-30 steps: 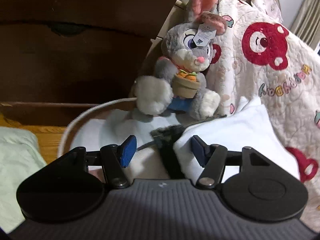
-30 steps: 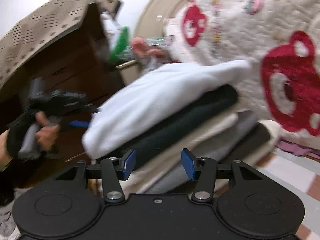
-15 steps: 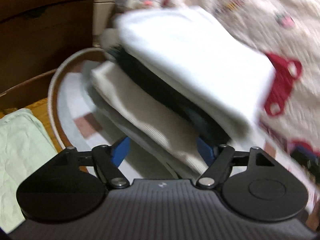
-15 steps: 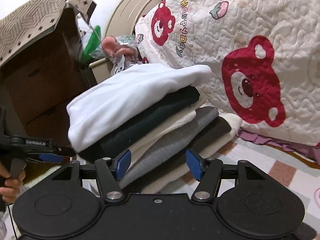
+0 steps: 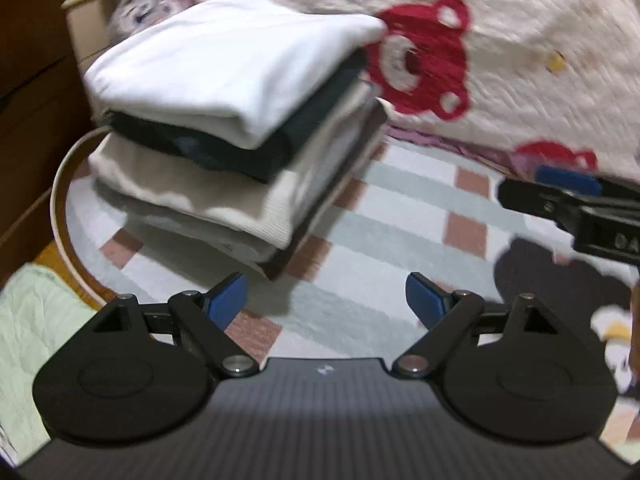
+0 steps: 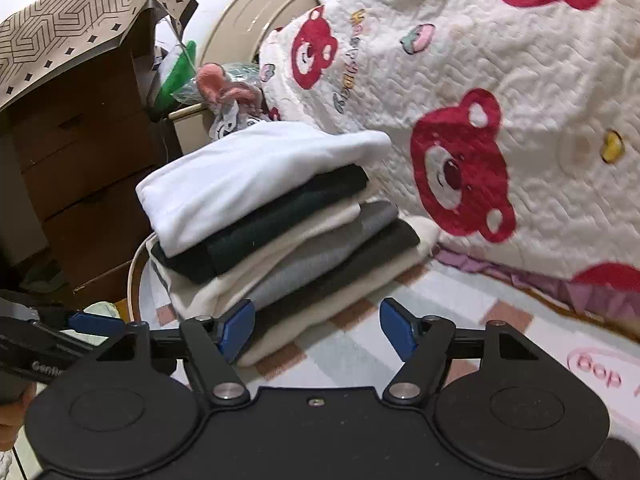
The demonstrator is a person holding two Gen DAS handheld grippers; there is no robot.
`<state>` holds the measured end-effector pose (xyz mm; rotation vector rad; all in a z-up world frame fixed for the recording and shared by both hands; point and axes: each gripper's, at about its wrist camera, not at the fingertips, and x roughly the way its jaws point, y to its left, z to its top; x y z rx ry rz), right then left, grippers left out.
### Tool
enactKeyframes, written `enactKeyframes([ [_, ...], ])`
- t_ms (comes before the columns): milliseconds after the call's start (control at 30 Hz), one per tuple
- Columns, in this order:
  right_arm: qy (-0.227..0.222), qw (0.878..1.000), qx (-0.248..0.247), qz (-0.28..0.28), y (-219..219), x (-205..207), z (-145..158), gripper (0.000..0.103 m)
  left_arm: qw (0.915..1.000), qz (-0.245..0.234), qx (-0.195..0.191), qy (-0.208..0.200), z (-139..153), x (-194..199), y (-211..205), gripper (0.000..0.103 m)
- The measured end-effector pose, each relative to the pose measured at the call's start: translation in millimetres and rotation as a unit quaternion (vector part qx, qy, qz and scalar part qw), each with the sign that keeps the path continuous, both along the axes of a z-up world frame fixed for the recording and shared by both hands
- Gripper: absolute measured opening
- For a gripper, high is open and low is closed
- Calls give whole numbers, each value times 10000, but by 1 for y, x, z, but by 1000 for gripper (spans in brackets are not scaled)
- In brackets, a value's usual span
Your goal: Fold clothes
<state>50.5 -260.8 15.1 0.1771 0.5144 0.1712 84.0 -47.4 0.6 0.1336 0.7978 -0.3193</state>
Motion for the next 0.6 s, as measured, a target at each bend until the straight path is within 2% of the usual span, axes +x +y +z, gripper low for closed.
enactKeyframes([
  [67, 91, 9999, -37, -37, 3, -11, -2, 80, 10000, -11, 47, -1, 1, -9, -1, 86],
  [200, 299, 9988, -360, -170, 15, -30, 4, 80, 9999, 31, 95, 25, 2, -26, 0, 86],
  [367, 335, 9983, -452, -156, 29, -57, 14, 81, 9998, 46, 170, 42, 3, -50, 1, 86],
  [533, 371, 9977, -544, -143, 43, -83, 24, 83, 9990, 25, 425, -106, 6, -81, 0, 87],
  [600, 386, 9975, -581, -137, 48, -94, 28, 83, 9988, 19, 468, -143, 9, -92, 0, 91],
])
